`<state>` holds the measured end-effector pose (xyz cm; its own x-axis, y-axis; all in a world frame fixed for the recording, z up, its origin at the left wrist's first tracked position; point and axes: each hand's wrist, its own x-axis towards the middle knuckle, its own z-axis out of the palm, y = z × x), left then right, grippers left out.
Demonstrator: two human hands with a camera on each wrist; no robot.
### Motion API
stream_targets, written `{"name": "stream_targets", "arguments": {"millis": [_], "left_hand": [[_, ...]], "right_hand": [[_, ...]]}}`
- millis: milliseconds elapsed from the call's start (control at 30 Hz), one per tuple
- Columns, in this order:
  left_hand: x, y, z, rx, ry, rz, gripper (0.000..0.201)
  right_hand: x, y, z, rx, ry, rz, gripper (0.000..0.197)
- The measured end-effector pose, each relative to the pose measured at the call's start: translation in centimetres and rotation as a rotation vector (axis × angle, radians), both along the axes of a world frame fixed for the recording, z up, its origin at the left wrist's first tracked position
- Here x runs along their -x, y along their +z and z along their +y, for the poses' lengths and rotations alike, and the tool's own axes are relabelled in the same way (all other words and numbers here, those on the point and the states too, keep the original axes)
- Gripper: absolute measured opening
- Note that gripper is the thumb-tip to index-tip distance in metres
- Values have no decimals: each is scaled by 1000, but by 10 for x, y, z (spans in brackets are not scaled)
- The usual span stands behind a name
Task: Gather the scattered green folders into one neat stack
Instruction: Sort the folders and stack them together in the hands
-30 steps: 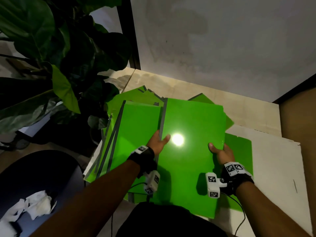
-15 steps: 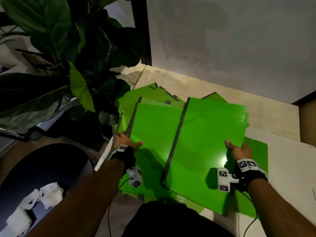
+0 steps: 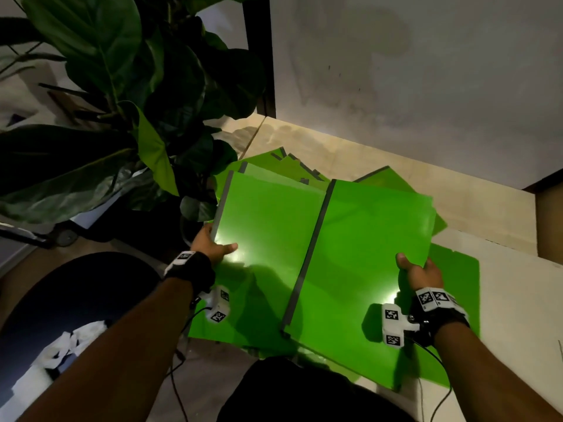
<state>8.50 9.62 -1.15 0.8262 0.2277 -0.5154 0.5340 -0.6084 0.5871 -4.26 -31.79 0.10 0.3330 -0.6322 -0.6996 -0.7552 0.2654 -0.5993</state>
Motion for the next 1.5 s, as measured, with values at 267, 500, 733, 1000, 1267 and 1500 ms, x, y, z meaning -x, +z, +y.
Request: {"name": "stream_targets", "arguments": {"millis": [267,500,733,1000,1267,1500], "left_hand": [[-38,57,13,314,215,-219,65],[-17,52,-70,449,-64,-114,46],[55,10,-162,374,-232,116,76],[41,20,-177,128,-442,-186,100],[-56,85,-232,-58,-759,-405,62],[-50,62,-242,-146,-961,-208,53]], "right_hand": [[20,-11,-29,92,18,2,116],[17,7,-18,77,62,-33,107],[15,28,-2,108,132,-126,94],[34,31,3,69,142,-231,35],[36,38,1,46,195,-351,40],[43,23,-12,61,248,-261,69]]}}
